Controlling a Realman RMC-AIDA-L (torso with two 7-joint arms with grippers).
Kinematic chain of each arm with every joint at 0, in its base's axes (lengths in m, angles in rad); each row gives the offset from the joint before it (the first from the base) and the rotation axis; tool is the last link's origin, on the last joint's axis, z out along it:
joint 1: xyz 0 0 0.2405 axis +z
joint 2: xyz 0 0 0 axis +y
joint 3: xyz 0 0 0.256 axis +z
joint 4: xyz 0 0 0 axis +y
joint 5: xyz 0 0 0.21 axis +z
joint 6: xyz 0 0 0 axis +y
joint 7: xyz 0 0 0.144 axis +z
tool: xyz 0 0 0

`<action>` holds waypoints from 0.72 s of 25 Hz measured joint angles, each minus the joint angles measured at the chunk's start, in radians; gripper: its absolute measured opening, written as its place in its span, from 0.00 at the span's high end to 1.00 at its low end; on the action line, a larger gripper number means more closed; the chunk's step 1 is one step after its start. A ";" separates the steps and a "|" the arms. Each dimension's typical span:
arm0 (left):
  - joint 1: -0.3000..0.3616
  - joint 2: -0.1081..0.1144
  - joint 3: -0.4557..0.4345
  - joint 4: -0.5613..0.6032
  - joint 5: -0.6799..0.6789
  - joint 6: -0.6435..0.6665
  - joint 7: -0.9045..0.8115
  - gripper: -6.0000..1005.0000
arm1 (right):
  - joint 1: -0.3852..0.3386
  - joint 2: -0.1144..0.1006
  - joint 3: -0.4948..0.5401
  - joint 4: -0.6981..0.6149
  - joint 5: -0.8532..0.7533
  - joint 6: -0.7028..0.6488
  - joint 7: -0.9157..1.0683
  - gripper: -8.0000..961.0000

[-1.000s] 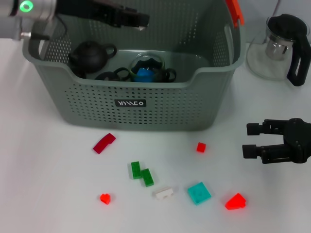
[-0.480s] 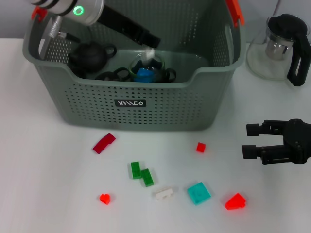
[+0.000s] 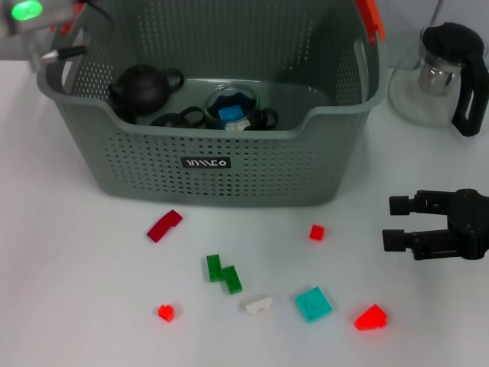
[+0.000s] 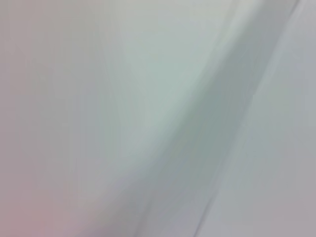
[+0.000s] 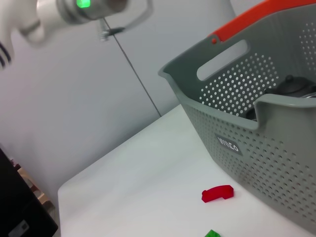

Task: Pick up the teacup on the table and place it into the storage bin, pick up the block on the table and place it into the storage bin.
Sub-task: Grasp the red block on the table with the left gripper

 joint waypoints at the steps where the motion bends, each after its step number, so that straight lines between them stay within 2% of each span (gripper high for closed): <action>1: 0.037 0.006 -0.029 -0.047 -0.155 0.047 0.060 0.31 | -0.001 0.000 0.001 0.000 0.000 0.000 -0.001 0.05; 4: 0.055 0.036 -0.153 -0.259 -0.426 0.263 0.160 0.31 | -0.002 0.001 0.001 0.000 0.000 0.001 -0.004 0.05; 7: 0.052 0.069 -0.258 -0.423 -0.495 0.458 0.246 0.32 | 0.002 0.001 0.001 0.000 0.001 0.002 -0.004 0.05; 10: 0.090 0.074 -0.279 -0.443 -0.392 0.516 0.323 0.32 | 0.005 0.001 0.000 0.000 0.001 0.003 -0.004 0.05; 15: 0.164 0.056 -0.284 -0.308 -0.020 0.583 0.503 0.33 | 0.007 0.001 0.000 0.000 0.003 0.003 0.001 0.05; 18: 0.189 0.042 -0.279 -0.266 0.146 0.594 0.596 0.33 | 0.006 0.001 0.001 0.001 0.002 0.003 -0.005 0.05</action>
